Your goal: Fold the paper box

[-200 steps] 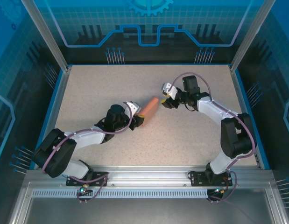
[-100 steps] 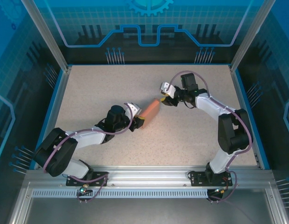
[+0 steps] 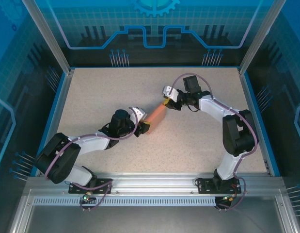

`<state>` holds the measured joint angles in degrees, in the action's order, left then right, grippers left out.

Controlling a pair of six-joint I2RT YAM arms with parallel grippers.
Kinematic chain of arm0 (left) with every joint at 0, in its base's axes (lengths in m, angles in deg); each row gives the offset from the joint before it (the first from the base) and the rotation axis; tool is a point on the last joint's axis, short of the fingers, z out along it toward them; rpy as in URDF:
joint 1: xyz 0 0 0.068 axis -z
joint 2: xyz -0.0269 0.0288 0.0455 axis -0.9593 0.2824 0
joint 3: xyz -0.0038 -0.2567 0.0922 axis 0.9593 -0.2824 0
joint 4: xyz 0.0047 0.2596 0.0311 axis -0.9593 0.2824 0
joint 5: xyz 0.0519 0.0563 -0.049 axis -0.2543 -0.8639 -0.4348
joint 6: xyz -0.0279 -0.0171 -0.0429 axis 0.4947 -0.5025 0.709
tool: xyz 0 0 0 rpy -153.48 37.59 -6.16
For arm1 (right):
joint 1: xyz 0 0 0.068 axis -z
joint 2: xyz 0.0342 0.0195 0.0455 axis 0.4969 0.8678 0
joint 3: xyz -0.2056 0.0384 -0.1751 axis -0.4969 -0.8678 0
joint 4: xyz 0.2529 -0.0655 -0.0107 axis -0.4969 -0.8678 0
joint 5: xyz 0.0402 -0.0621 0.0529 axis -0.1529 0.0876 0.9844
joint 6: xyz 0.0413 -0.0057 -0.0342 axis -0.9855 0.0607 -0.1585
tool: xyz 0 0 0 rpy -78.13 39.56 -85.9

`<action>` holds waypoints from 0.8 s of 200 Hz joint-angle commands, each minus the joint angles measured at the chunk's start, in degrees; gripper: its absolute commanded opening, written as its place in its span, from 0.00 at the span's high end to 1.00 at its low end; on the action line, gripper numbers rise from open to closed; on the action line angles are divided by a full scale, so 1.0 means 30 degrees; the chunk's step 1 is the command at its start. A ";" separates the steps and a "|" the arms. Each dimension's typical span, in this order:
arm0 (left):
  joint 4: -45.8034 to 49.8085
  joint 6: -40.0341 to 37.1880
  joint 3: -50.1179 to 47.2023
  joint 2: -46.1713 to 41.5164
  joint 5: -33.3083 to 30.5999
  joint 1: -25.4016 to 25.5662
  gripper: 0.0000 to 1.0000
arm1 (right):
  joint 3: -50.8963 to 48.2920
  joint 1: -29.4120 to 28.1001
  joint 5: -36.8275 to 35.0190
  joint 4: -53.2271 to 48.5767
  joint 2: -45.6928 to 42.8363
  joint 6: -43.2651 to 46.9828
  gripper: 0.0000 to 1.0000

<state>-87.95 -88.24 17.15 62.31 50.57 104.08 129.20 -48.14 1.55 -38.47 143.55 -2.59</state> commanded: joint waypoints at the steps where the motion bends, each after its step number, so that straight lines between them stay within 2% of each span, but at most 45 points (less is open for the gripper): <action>1: -0.0672 -0.0454 -0.0111 0.0237 0.0573 -0.0115 0.76 | 0.0533 -0.0199 0.0240 -0.0501 0.0337 0.0222 0.80; 27: -0.0639 -0.0447 -0.0081 0.0302 0.0498 -0.0115 0.76 | 0.0728 -0.0212 0.0188 -0.0827 0.0359 0.0131 0.88; 55: -0.0472 -0.0468 0.0003 0.0358 0.0229 -0.0125 0.75 | 0.1166 -0.0361 0.0033 -0.1701 0.0392 -0.0100 0.92; 160: 0.0170 -0.0512 0.0476 0.1095 -0.0795 -0.0025 0.67 | 0.3093 -0.1264 -0.2679 -0.4852 0.0405 -0.3715 0.95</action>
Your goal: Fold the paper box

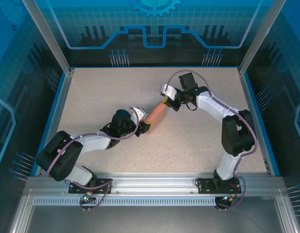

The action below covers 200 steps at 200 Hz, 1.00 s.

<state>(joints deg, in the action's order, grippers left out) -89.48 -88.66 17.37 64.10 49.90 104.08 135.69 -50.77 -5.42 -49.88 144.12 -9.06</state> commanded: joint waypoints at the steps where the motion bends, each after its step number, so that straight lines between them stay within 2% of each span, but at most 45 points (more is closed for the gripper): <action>1: 0.0669 -0.0374 0.0418 0.0512 -0.0572 -0.0024 0.67 | 0.0953 -0.0406 -0.0385 -0.1071 0.0226 -0.1584 0.95; 142: 0.0480 -0.0199 0.0403 0.0589 -0.0693 0.0058 0.52 | 0.1045 -0.0685 -0.1528 -0.1532 0.0606 -0.2210 0.98; 166: 0.0482 -0.0213 0.0476 0.0680 -0.0664 0.0061 0.55 | 0.1098 -0.0685 -0.1531 -0.1597 0.0614 -0.2210 0.98; 200: 0.0679 -0.0315 0.0600 0.0816 -0.0663 0.0050 0.64 | 0.1637 -0.0712 -0.1291 -0.2190 0.0663 -0.2654 0.97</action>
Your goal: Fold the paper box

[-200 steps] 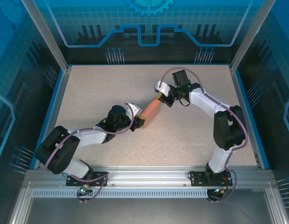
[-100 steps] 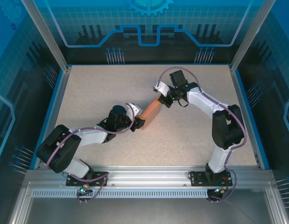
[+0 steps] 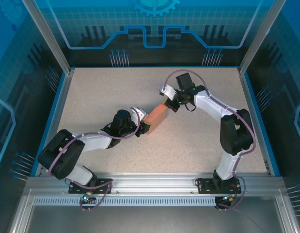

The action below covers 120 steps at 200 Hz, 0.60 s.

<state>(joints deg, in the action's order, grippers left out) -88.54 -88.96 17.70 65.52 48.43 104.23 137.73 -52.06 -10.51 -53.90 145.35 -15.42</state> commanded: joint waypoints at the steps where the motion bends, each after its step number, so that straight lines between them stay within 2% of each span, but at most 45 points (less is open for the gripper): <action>1: 0.0370 -0.0214 0.0495 0.0344 -0.0176 0.0006 0.64 | 0.0980 -0.0283 0.0391 -0.0887 0.0276 -0.0553 0.97; 45: 0.0577 -0.0359 0.0587 0.0466 -0.0117 -0.0008 0.71 | 0.1658 -0.0482 -0.0142 -0.1939 0.0526 -0.1281 0.95; 120: 0.0714 -0.0417 0.0587 0.0463 -0.0157 0.0002 0.71 | 0.3856 -0.0971 -0.0965 -0.4309 0.1263 -0.3007 0.94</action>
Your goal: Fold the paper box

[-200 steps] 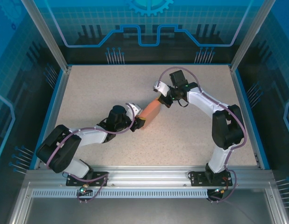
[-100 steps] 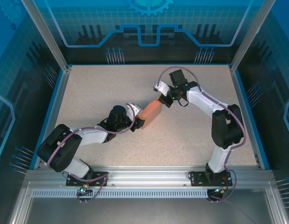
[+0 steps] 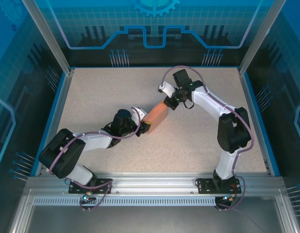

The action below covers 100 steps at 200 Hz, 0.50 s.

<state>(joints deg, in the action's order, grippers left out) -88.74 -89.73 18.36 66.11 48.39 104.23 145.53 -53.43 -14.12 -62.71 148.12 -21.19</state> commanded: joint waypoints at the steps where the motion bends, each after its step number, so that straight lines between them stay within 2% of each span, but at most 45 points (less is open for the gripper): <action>1: 0.0785 -0.0148 0.0368 0.0281 -0.0137 0.0022 0.71 | 0.1264 -0.0521 0.0233 -0.1394 0.0353 -0.1097 0.94; 100: 0.0853 -0.0186 0.0456 0.0426 -0.0330 0.0043 0.71 | 0.2735 -0.0763 -0.0056 -0.2780 0.1131 -0.3245 0.94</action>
<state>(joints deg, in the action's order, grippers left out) -88.32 -89.73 18.38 66.24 48.34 104.23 151.12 -54.31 -15.52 -69.12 151.07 -28.58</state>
